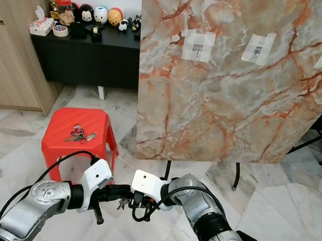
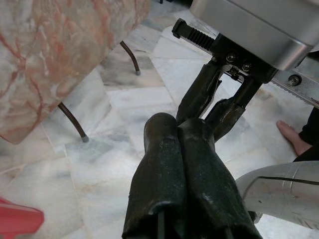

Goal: Hang keys on a hook

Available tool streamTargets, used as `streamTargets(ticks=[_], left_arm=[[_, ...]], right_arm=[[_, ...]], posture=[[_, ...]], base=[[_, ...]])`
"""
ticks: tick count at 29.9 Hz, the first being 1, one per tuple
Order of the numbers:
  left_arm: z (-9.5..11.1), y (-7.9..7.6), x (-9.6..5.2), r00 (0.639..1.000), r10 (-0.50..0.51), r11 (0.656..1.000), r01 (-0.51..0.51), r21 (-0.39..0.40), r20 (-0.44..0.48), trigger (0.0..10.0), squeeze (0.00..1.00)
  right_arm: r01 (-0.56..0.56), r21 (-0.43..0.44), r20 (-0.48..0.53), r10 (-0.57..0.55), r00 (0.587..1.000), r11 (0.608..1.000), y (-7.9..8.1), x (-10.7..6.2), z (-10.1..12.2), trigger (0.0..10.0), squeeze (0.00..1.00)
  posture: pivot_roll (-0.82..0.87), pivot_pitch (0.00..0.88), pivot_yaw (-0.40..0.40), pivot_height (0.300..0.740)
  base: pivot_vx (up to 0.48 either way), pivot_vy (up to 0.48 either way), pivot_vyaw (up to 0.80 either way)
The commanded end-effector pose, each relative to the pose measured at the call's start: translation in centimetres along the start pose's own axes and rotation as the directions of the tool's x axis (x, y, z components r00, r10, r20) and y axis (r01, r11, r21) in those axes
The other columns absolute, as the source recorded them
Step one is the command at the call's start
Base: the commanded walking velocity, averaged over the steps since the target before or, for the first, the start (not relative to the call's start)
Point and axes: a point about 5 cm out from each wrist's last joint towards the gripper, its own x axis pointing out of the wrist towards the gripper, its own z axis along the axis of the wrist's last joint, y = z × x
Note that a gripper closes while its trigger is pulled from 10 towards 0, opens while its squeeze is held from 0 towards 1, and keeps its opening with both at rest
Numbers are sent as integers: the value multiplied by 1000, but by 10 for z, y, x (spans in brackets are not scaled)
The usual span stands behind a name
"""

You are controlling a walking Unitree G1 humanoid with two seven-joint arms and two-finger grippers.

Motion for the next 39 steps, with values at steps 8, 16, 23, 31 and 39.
streamTargets(ticks=[8, 16, 23, 31, 39], left_arm=[[-19, -13, 1, 989, -93, 996, 91, -25, -118, 0, 0], [-22, -15, 1, 982, -114, 994, 112, -17, -151, 0, 0], [-21, -15, 1, 984, -110, 994, 108, -21, -140, 784, 0], [-7, -13, 0, 995, -99, 991, 99, -89, -3, 10000, 0], [-5, -16, -1, 991, -132, 986, 134, -99, 19, 10000, 0]], right_arm=[[142, -5, 118, -141, 983, 990, -27, -23, 28, 10000, 0], [157, 9, 138, -157, 978, 987, -30, -25, 31, 10000, 0], [166, 21, 164, -168, 972, 986, -33, -28, 35, 10000, 0], [117, 23, 130, -119, 984, 993, -24, -20, 25, 10000, 0], [86, 40, 124, -91, 988, 995, -18, -14, 21, 10000, 0]], posture=[[64, 0, -83, 740], [65, 0, -82, 740], [66, 0, -81, 740], [66, 0, -82, 740], [68, 0, -84, 740]], base=[[0, 0, 0], [0, 0, 0], [0, 0, 0], [0, 0, 0], [0, 0, 0]])
